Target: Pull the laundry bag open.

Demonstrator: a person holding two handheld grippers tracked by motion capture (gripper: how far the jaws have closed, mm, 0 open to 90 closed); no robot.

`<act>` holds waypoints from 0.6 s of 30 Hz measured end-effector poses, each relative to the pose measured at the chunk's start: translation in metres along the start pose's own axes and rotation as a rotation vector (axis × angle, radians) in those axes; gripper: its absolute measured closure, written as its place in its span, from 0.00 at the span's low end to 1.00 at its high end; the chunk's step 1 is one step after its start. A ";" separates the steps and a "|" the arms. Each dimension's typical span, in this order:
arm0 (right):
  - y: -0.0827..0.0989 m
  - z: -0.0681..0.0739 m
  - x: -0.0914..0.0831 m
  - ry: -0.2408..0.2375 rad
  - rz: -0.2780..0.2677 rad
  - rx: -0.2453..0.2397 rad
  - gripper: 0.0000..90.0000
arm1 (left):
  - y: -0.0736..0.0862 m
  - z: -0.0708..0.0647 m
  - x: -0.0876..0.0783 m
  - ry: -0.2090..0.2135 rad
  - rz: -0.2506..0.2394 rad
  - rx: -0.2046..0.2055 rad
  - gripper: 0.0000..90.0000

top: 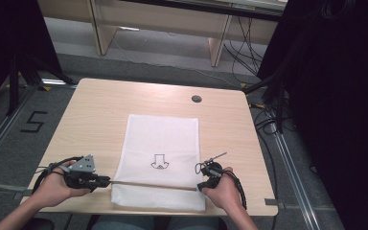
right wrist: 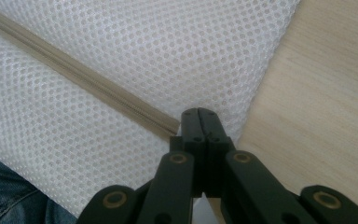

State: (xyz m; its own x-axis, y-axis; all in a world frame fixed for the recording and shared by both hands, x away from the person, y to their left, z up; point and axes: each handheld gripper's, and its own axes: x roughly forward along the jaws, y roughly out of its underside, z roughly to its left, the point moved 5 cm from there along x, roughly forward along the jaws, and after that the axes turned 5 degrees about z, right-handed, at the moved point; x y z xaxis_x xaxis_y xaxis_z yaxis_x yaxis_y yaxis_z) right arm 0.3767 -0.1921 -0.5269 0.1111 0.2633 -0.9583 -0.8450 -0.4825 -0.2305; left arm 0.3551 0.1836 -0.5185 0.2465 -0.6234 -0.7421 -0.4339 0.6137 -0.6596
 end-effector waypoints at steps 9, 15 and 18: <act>0.000 0.001 -0.001 0.000 -0.006 0.006 1.00 | 0.002 -0.001 0.004 -0.011 0.032 0.003 0.91; 0.001 0.002 -0.001 0.002 -0.016 -0.003 1.00 | 0.004 -0.001 0.009 -0.005 0.058 0.003 0.91; 0.003 0.005 -0.002 -0.014 -0.002 0.041 1.00 | 0.004 -0.001 0.009 -0.007 0.056 0.000 0.91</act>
State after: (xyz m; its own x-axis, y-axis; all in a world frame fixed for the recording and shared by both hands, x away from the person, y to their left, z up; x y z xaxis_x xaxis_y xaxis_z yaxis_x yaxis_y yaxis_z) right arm 0.3714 -0.1899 -0.5249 0.1053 0.2758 -0.9554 -0.8658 -0.4472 -0.2245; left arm 0.3549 0.1804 -0.5280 0.2282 -0.5843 -0.7788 -0.4473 0.6476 -0.6169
